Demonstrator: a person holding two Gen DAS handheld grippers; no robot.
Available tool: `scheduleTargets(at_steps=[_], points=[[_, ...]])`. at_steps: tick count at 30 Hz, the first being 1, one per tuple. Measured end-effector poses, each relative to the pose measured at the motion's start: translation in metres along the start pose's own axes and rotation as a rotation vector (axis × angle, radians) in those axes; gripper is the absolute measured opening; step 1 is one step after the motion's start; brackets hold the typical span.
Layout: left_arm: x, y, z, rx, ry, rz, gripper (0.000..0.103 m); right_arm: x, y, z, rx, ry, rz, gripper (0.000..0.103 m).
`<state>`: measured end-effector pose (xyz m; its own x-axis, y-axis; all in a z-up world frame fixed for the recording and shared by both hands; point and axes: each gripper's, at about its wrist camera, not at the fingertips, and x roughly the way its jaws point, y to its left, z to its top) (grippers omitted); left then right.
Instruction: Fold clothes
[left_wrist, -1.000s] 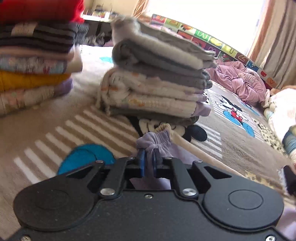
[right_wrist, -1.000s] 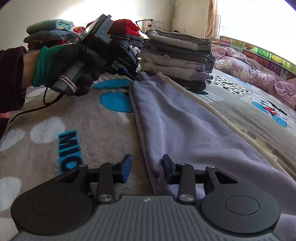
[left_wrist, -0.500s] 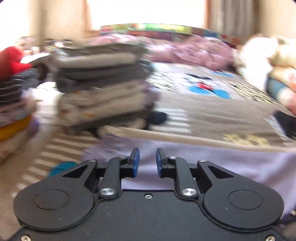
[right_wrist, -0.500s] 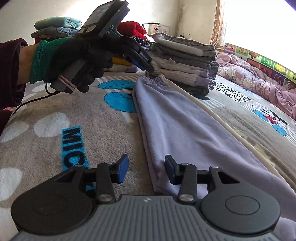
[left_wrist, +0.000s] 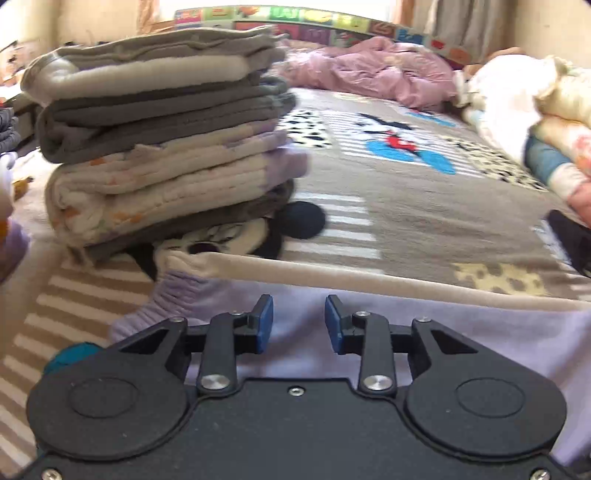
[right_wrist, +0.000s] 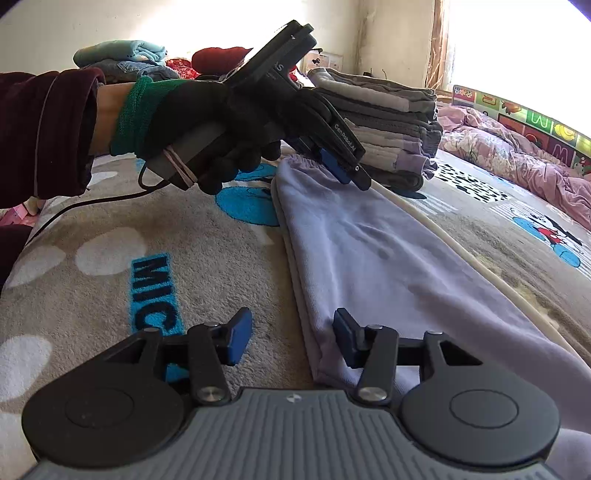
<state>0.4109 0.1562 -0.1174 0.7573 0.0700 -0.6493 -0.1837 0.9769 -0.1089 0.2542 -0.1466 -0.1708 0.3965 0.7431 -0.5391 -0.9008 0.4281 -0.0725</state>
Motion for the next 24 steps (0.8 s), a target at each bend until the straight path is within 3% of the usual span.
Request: scheduleTargets(at_steps=[1,2,5,9,13,19,24], points=[[0.0,0.014,0.005,-0.081,-0.008,-0.002,0.018,0.0,0.0,0.0,-0.001,0.0,-0.001,0.051],[-0.003,0.027,0.009,-0.154,-0.025,-0.024,0.018,0.0,0.0,0.0,-0.001,0.0,-0.001,0.051],[-0.036,0.029,0.01,-0.117,-0.129,0.009,0.028,0.0,-0.002,0.001,0.009,-0.003,0.002,0.052],[-0.074,0.048,-0.011,-0.228,-0.154,0.005,0.033,-0.005,-0.01,0.002,0.055,-0.031,0.015,0.052],[-0.094,0.073,-0.045,-0.431,-0.122,-0.053,0.045,-0.018,-0.018,0.003,0.112,-0.083,0.016,0.052],[-0.087,0.09,-0.077,-0.688,-0.035,-0.148,0.047,-0.049,-0.04,-0.005,0.257,-0.16,-0.075,0.053],[-0.076,0.093,-0.082,-0.81,-0.018,-0.188,0.047,-0.066,-0.069,-0.034,0.447,-0.087,-0.172,0.053]])
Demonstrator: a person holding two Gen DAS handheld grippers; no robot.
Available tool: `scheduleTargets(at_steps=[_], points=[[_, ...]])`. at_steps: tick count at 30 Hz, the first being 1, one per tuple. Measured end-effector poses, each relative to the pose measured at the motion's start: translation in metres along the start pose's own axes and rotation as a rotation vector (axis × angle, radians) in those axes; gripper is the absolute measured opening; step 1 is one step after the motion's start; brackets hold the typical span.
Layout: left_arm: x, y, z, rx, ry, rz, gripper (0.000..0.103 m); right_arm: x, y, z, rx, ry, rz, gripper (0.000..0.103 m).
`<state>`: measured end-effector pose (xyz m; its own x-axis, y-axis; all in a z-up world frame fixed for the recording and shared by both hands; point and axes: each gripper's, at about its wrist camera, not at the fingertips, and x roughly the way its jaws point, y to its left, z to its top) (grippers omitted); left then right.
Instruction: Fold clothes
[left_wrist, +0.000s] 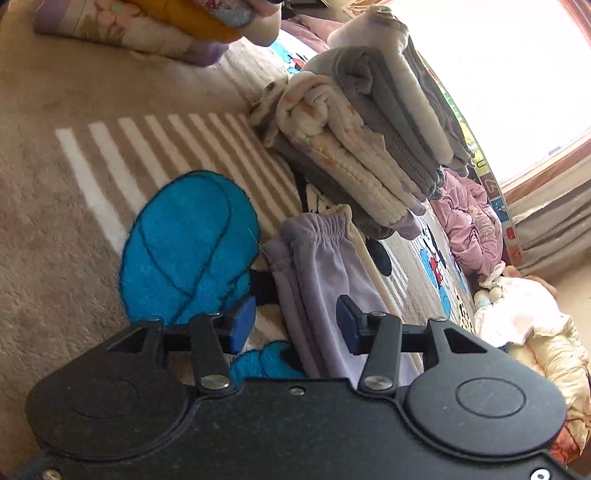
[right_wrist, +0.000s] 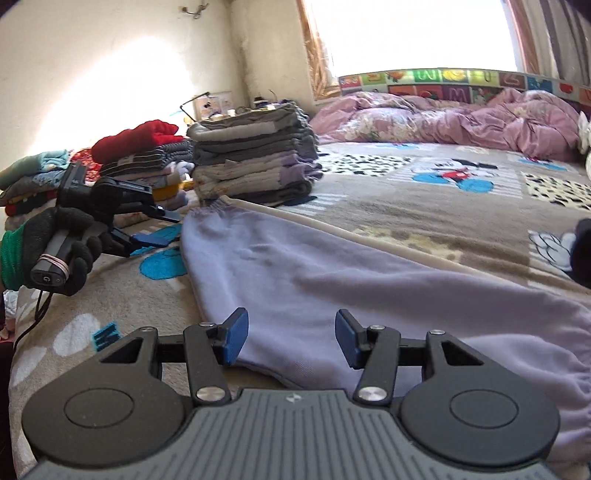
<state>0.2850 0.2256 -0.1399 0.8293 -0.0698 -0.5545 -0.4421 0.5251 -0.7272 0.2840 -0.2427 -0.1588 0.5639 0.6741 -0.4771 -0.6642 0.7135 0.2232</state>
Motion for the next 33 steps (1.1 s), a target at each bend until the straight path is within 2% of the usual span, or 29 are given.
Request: scheduleTargets(at_steps=[1,2,3,5,8,9,11,12,14,15,18,20,22,23,25,26,28,31,33], points=[[0.003,0.002,0.001,-0.024,0.002,-0.007,0.047,-0.003,-0.009,-0.005,0.043,0.021,-0.019,0.053],[0.006,0.003,0.002,-0.042,0.004,-0.011,0.048,-0.01,-0.015,-0.008,0.082,0.0,-0.016,0.052],[0.009,0.004,0.003,-0.057,0.004,-0.014,0.048,-0.018,-0.02,-0.011,0.119,-0.036,-0.005,0.052],[0.011,0.003,0.003,-0.06,-0.002,-0.01,0.048,-0.034,-0.028,-0.014,0.163,-0.122,-0.038,0.052],[0.012,0.002,0.001,-0.055,-0.013,-0.002,0.048,-0.042,-0.055,-0.02,0.277,-0.133,-0.172,0.051],[0.012,0.002,0.001,-0.055,-0.015,-0.001,0.048,-0.046,-0.072,-0.026,0.364,-0.144,-0.22,0.047],[0.012,0.002,0.0,-0.055,-0.016,-0.002,0.048,-0.058,-0.104,-0.039,0.56,-0.214,-0.166,0.041],[0.013,0.002,0.0,-0.051,-0.017,-0.001,0.048,-0.066,-0.109,-0.041,0.581,-0.264,-0.164,0.047],[0.013,0.001,-0.002,-0.035,-0.024,0.004,0.048,-0.067,-0.105,-0.032,0.515,-0.303,-0.185,0.062],[0.014,0.0,-0.004,-0.023,-0.031,0.009,0.049,-0.067,-0.102,-0.027,0.477,-0.318,-0.195,0.064],[0.016,-0.004,-0.009,0.013,-0.049,0.025,0.049,-0.043,-0.103,-0.002,0.45,-0.319,-0.132,0.065],[0.017,-0.008,-0.01,0.031,-0.053,0.04,0.05,-0.024,-0.103,0.013,0.418,-0.283,-0.153,0.065],[0.019,-0.009,-0.009,0.032,-0.051,0.048,0.051,-0.007,-0.11,0.018,0.469,-0.248,-0.174,0.065],[0.02,-0.01,-0.008,0.027,-0.046,0.051,0.051,-0.001,-0.116,0.015,0.541,-0.229,-0.211,0.063],[0.02,-0.008,-0.006,0.009,-0.039,0.047,0.051,0.001,-0.124,0.005,0.624,-0.215,-0.32,0.04],[0.02,-0.007,-0.005,0.006,-0.037,0.043,0.051,-0.005,-0.129,0.0,0.652,-0.222,-0.356,0.022],[0.021,-0.006,-0.004,0.004,-0.033,0.036,0.051,-0.02,-0.139,-0.009,0.703,-0.242,-0.394,0.024],[0.02,-0.006,-0.005,0.011,-0.031,0.03,0.052,-0.034,-0.154,-0.016,0.743,-0.269,-0.38,0.027],[0.019,-0.004,-0.004,-0.004,-0.021,0.023,0.052,-0.037,-0.144,-0.011,0.675,-0.279,-0.414,0.04]])
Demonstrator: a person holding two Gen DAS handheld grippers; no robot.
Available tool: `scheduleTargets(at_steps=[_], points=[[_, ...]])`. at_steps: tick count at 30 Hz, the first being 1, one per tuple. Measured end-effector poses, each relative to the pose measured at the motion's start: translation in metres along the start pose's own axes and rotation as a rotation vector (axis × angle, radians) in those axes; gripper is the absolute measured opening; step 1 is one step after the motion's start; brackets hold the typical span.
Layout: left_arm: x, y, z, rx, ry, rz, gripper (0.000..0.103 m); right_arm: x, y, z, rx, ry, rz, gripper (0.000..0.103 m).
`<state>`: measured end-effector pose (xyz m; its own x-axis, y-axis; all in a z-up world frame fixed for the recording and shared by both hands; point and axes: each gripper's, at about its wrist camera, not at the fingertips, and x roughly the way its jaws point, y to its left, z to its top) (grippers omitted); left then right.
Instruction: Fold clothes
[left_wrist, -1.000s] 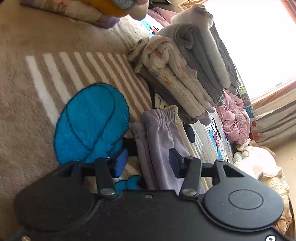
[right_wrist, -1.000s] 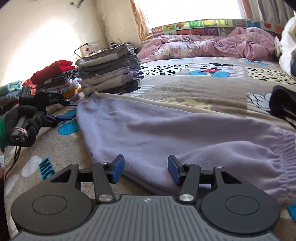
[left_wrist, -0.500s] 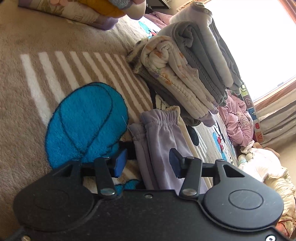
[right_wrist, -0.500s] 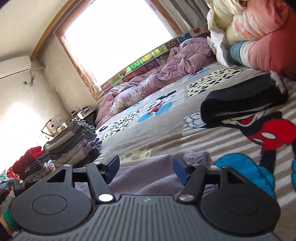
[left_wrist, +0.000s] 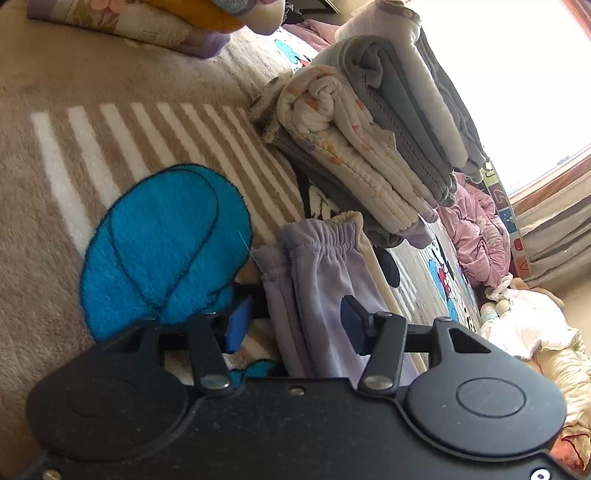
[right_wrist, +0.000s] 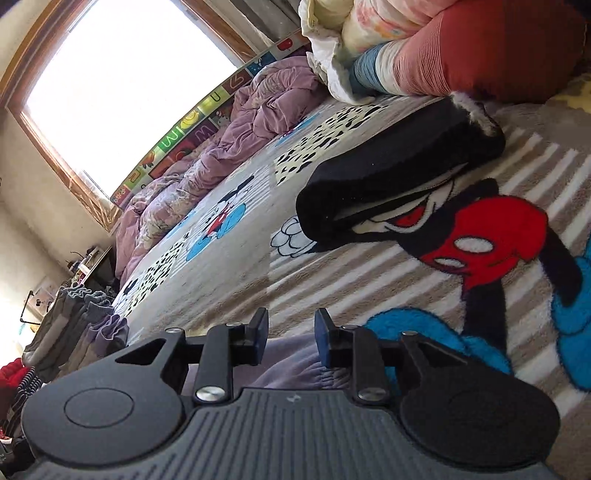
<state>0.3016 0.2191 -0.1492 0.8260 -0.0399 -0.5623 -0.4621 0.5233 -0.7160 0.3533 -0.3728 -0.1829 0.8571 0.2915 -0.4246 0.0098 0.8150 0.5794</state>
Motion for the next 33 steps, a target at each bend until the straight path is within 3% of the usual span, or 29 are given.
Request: scheduleTargets(at_steps=[1,2,3,6,9,12,21,23,25,26,30,33], points=[[0.0,0.002,0.002,-0.014,0.008,-0.006,0.052,-0.004,0.006,-0.001,-0.039,-0.019,-0.012,0.048],[-0.001,0.004,0.003,-0.033,0.016,-0.015,0.052,-0.008,0.012,-0.003,-0.088,-0.04,-0.035,0.068],[-0.002,0.007,0.005,-0.052,0.024,-0.025,0.052,-0.012,0.016,-0.004,-0.124,-0.057,-0.051,0.071],[-0.005,0.014,0.009,-0.099,0.044,-0.052,0.052,-0.025,0.017,-0.006,-0.147,-0.052,-0.017,0.071],[-0.007,0.017,0.01,-0.123,0.055,-0.071,0.052,-0.033,0.012,-0.013,-0.19,-0.007,-0.049,0.071],[-0.004,0.017,0.011,-0.15,0.058,-0.079,0.054,-0.034,-0.01,-0.02,-0.077,0.082,-0.03,0.07],[0.01,0.014,0.013,-0.228,0.02,-0.071,0.055,-0.039,-0.028,-0.024,-0.039,0.113,-0.001,0.051],[0.012,0.012,0.013,-0.222,0.01,-0.049,0.048,-0.037,-0.024,-0.026,-0.071,0.111,-0.017,0.051],[0.013,0.006,0.012,-0.16,0.006,0.005,0.021,-0.037,-0.02,-0.027,-0.094,0.11,-0.023,0.053],[0.011,0.004,0.012,-0.13,0.004,0.028,0.017,-0.037,-0.021,-0.026,-0.091,0.111,-0.019,0.054],[-0.02,0.011,0.016,-0.06,-0.083,0.019,0.014,-0.04,-0.03,-0.022,-0.034,0.128,0.017,0.054],[-0.017,0.033,0.012,-0.065,-0.073,0.033,0.017,-0.044,-0.029,-0.021,-0.049,0.143,0.02,0.054]])
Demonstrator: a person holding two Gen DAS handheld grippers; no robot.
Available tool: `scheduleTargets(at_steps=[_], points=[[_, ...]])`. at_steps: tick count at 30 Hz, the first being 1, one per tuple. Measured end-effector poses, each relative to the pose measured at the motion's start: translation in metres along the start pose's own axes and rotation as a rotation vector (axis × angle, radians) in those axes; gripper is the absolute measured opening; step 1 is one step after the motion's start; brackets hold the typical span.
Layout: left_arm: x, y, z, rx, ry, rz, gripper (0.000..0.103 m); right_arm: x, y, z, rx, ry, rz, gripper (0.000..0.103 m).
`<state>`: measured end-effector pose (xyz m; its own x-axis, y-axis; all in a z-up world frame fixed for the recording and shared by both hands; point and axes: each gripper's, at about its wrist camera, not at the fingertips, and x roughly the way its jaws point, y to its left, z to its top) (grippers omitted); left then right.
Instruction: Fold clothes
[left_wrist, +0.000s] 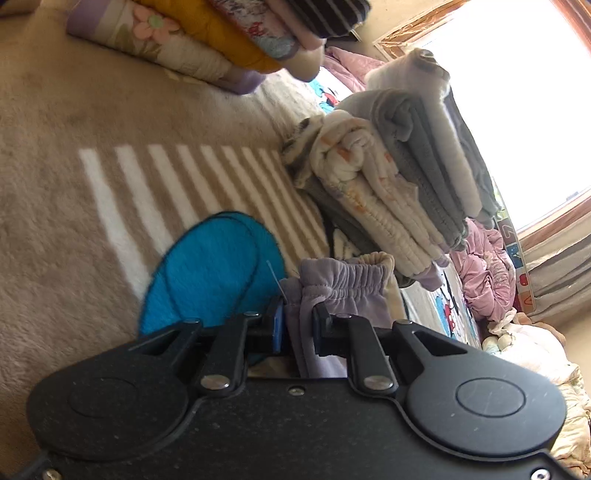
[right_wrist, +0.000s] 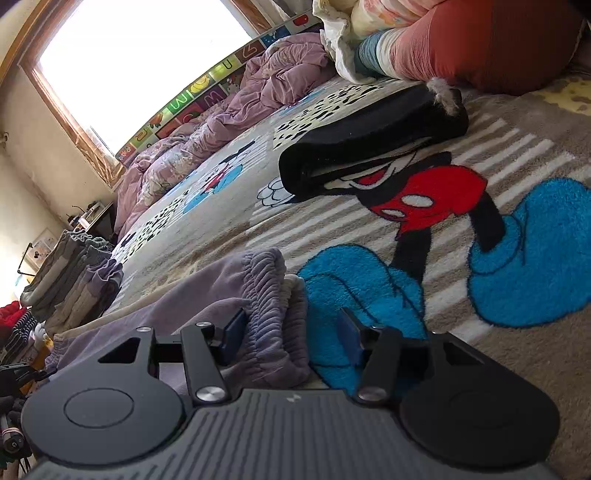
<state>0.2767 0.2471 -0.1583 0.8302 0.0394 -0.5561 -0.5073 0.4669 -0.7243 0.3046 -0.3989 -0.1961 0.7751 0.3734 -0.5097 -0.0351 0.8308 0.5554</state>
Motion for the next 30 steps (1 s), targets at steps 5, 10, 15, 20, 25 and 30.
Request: scheduleTargets(at_steps=[5,10,15,20,25,30], points=[[-0.003,0.001,0.001,-0.034,0.025,-0.123,0.054,0.0,0.003,0.0,0.006,0.001,0.021,0.064],[0.005,-0.022,-0.006,0.056,0.024,-0.065,0.054,0.011,0.008,0.002,0.033,0.01,0.078,0.072],[0.011,-0.02,-0.003,0.031,0.004,-0.008,0.017,0.018,0.014,0.004,0.01,0.015,0.078,0.071],[-0.022,-0.058,-0.006,0.203,-0.066,-0.109,0.014,0.024,-0.001,0.012,0.097,0.012,0.113,0.067],[-0.049,-0.117,-0.028,0.354,-0.081,-0.23,0.014,0.031,0.006,0.014,0.051,0.024,0.124,0.071],[-0.072,-0.178,-0.079,0.494,-0.089,-0.321,0.013,0.027,-0.008,0.019,0.145,0.015,0.193,0.07]])
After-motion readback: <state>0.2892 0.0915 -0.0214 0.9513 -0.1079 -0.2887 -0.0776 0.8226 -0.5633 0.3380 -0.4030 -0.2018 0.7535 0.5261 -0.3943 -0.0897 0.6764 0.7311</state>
